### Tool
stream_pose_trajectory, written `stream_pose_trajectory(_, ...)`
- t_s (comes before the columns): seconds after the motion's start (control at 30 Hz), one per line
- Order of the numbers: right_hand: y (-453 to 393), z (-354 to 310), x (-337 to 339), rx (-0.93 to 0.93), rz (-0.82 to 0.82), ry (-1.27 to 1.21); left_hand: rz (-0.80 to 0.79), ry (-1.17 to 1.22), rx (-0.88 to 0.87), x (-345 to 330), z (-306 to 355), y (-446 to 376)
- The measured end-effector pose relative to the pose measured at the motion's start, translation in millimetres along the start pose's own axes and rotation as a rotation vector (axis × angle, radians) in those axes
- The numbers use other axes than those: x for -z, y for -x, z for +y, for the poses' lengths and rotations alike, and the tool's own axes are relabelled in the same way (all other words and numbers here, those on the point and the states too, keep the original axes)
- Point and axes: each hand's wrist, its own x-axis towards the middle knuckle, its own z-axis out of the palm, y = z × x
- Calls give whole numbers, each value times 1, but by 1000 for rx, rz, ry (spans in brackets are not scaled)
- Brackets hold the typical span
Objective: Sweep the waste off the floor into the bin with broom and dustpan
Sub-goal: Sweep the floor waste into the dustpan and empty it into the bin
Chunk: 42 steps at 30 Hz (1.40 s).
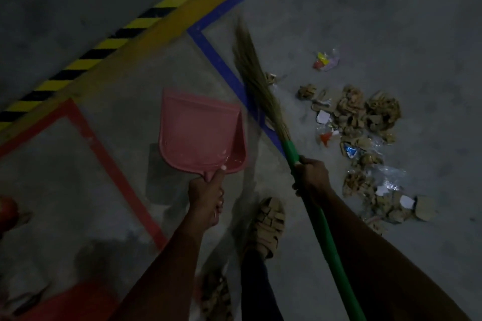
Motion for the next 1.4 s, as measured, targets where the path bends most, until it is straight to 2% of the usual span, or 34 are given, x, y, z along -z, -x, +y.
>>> stream_pose_trajectory(0.2,-3,64,65,-45,159,55,-9,-100,6,-40,1,-4)
stream_pose_trajectory(0.33,19,118,96,60,268,202,-58,-160,-13,-69,-2,-3)
stream_pose_trajectory(0.53,58,170,95,200,344,214,-138,-207,-29,-98,-12,4)
stream_pose_trajectory(0.63,61,171,74,278,332,170,-142,-220,-19,-95,-20,2)
stream_pose_trajectory(0.77,46,153,36,329,227,273,-62,-220,34,-70,-31,-6)
stream_pose_trajectory(0.93,30,145,8,220,79,493,-45,-241,103,-15,-35,-25)
stream_pose_trajectory(1.17,55,157,21,8,295,506,-139,-324,19,19,-5,-40)
stream_pose_trajectory(1.4,104,158,9,158,456,449,-190,-386,-22,14,23,-43)
